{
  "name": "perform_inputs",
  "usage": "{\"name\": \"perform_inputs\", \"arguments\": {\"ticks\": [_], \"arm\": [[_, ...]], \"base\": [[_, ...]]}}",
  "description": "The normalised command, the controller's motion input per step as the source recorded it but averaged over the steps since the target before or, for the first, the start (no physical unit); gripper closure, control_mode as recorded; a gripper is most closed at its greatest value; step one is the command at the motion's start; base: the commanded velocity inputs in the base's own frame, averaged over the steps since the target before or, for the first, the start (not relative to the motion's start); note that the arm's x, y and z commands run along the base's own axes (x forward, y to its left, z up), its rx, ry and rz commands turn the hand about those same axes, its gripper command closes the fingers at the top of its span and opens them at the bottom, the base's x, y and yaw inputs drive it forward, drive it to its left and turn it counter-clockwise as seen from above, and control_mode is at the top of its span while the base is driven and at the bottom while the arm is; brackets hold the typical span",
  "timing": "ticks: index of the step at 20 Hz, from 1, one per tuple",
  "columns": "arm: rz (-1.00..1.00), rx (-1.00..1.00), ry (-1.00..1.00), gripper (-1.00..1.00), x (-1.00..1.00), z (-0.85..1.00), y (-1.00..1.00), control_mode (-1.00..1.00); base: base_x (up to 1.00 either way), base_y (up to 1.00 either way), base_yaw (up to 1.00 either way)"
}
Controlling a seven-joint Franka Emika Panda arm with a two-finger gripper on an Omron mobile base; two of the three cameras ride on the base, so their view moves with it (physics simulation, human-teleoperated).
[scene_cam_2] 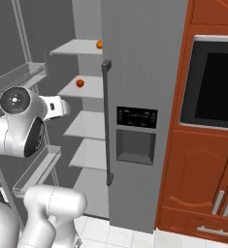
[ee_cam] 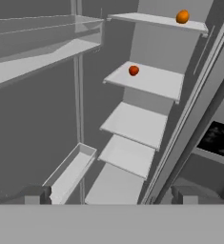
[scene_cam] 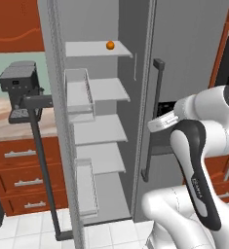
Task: Retrieve the tangerine and apple from the fridge and place them into the bowl on the dining table.
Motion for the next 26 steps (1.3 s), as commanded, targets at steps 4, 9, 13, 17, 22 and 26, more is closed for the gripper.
{"name": "perform_inputs", "arguments": {"ticks": [4,9,13,17,22,26], "arm": [[0.00,0.00,0.00,-1.00,0.00,0.00,0.00,1.00],[0.00,0.00,0.00,-1.00,0.00,0.00,0.00,1.00],[0.00,0.00,0.00,-1.00,0.00,0.00,0.00,1.00],[0.00,0.00,0.00,-1.00,0.00,0.00,0.00,1.00],[0.00,0.00,0.00,-1.00,0.00,0.00,0.00,1.00],[0.00,0.00,0.00,-1.00,0.00,0.00,0.00,1.00]], "base": [[0.06,0.17,0.01],[0.01,0.35,0.03],[0.13,0.47,0.08],[0.22,0.23,0.07],[0.18,-0.10,0.01],[0.33,-0.17,0.01]]}}
